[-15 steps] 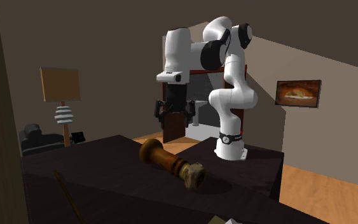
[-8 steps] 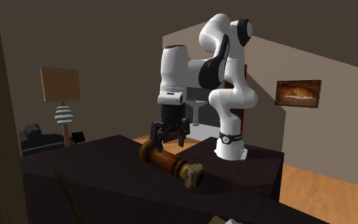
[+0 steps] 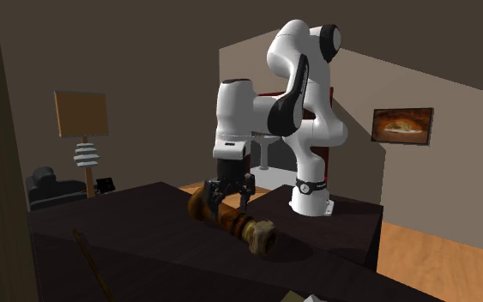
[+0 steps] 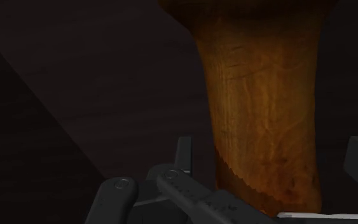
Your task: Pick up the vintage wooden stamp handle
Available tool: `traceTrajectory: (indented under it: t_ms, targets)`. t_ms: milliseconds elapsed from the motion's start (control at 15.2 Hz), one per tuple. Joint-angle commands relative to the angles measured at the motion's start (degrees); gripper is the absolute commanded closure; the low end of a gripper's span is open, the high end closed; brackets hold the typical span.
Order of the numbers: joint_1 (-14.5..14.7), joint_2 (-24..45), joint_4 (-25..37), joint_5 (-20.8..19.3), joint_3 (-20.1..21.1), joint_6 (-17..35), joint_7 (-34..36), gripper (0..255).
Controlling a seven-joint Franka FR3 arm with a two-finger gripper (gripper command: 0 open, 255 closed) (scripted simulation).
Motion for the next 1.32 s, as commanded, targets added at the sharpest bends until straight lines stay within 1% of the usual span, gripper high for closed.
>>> traceTrajectory:
  t_ms: [0,594,1254]
  targets:
    - [0.0,0.2,-0.1,0.1,0.0,0.3,-0.1,255]
    - [0.0,0.2,0.0,0.1,0.0,0.2,-0.1,255]
    - [-0.1,-6.0,2.5,-2.3,0.4,-8.3,1.4,255]
